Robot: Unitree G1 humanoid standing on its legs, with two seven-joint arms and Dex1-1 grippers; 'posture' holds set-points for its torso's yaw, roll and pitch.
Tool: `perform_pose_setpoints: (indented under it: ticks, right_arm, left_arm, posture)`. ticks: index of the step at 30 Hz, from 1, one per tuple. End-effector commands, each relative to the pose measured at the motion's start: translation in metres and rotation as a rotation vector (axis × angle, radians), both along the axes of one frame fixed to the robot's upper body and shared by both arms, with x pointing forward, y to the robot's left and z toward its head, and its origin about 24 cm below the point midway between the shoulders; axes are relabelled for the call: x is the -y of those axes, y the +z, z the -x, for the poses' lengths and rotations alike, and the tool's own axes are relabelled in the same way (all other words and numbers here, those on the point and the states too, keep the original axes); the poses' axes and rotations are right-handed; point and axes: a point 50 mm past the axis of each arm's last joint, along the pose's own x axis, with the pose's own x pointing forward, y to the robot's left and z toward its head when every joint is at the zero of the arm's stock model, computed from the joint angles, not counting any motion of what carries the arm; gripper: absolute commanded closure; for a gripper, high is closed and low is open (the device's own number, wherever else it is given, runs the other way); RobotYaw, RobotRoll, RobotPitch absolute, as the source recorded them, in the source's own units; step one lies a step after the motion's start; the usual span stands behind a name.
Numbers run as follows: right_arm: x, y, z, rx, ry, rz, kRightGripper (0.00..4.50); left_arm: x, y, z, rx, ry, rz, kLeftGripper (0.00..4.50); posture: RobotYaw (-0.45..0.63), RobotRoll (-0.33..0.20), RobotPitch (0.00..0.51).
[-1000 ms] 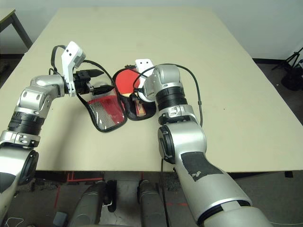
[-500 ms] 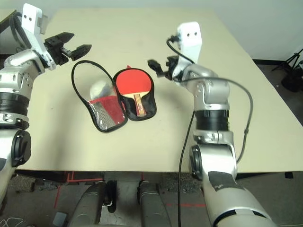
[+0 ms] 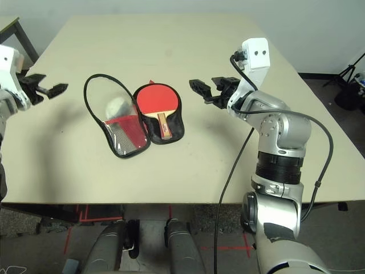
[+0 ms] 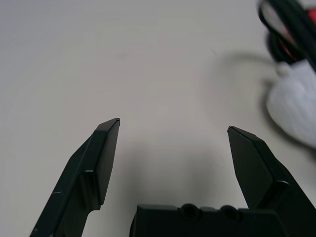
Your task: Store the ping-pong paddle in its case and zip it.
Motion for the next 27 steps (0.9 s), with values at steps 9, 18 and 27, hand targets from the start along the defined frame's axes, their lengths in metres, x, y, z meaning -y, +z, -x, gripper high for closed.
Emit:
perform_pose_setpoints:
  ticks: [9, 18, 27]
  right_arm:
    - [0.011, -0.012, 0.001, -0.023, -0.034, 0.125, 0.03]
    - [0.017, -0.004, -0.002, -0.063, -0.107, 0.028, 0.03]
    - [0.016, -0.003, -0.010, -0.179, -0.195, -0.126, 0.03]
  left_arm:
    - [0.107, -0.020, 0.030, -0.281, -0.589, -0.020, 0.00]
    - [0.160, 0.032, 0.035, -0.274, -0.778, 0.053, 0.00]
    - [0.177, 0.028, -0.014, -0.088, -0.556, 0.114, 0.00]
  posture:
    - [-0.03, 0.000, 0.165]
    - [-0.03, 0.000, 0.165]
    - [-0.04, 0.000, 0.155]
